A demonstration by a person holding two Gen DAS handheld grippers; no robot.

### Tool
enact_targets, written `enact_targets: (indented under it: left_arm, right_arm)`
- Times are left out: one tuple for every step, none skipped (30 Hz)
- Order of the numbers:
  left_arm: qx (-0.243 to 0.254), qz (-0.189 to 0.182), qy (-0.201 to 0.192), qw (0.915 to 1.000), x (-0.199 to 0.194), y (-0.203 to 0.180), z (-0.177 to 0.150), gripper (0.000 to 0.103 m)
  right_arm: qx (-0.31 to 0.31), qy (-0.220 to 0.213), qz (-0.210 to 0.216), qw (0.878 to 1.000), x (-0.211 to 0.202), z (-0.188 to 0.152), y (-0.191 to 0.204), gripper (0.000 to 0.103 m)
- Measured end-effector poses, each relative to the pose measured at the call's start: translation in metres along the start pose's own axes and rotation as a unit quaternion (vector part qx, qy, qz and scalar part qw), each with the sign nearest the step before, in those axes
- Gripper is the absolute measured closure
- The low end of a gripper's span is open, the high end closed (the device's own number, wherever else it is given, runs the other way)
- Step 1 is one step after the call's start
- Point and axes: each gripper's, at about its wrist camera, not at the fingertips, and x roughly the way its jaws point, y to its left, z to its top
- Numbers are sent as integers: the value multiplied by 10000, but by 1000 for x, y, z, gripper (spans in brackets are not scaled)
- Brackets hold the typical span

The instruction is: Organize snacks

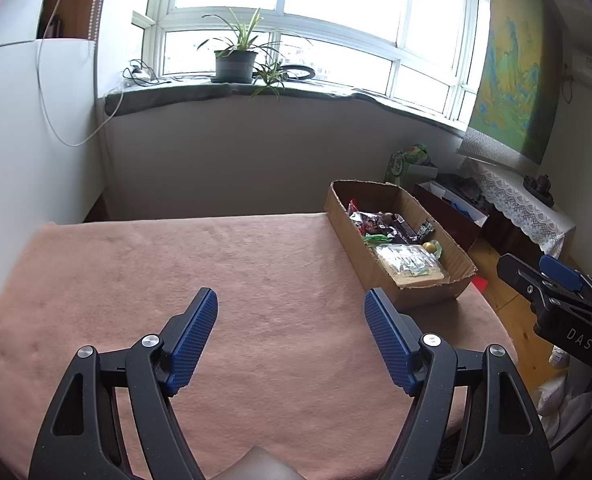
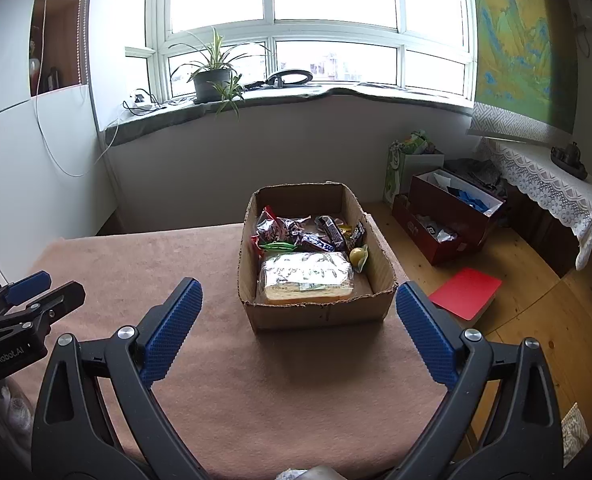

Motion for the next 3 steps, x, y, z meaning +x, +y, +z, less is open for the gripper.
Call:
enact_targets:
  left_arm:
    - [8, 2, -2, 10000, 0, 0, 0, 27]
    - [10, -10, 13, 10000, 1, 0, 0, 27]
    - [9, -17, 24, 10000, 1, 0, -1, 27]
  right_arm:
    - [3, 4, 3, 10000, 0, 0, 0, 4]
    - [5, 8, 10, 10000, 0, 0, 0, 4]
    - [1, 7, 6, 10000, 0, 0, 0, 4]
